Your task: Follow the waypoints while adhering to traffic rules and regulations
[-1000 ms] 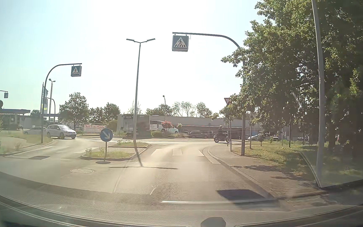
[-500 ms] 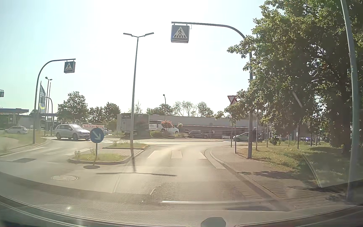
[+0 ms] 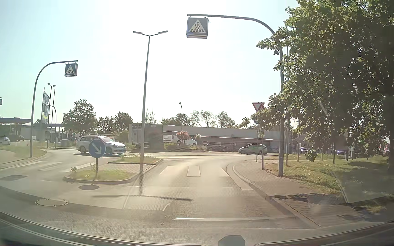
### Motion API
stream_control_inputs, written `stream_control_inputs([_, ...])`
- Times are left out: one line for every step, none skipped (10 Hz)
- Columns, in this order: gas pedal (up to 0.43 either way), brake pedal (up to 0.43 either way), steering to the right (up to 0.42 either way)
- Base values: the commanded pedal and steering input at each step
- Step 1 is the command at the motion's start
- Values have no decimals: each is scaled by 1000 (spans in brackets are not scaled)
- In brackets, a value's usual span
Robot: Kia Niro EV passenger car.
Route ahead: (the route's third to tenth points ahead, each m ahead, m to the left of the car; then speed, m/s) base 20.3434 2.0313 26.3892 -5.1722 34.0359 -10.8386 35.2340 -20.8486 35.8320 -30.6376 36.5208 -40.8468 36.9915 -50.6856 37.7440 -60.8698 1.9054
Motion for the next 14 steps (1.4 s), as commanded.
stream_control_inputs([0, 116, -47])
stream_control_inputs([0, 104, -45])
stream_control_inputs([0, 98, -43])
stream_control_inputs([0, 98, -42])
stream_control_inputs([0, 91, -42])
stream_control_inputs([0, 73, -40])
stream_control_inputs([0, 67, -35])
stream_control_inputs([0, 67, -33])
stream_control_inputs([0, 67, -33])
stream_control_inputs([0, 43, -32])
stream_control_inputs([0, 37, -31])
stream_control_inputs([0, 30, -29])
stream_control_inputs([0, 30, -25])
stream_control_inputs([0, 37, -22])
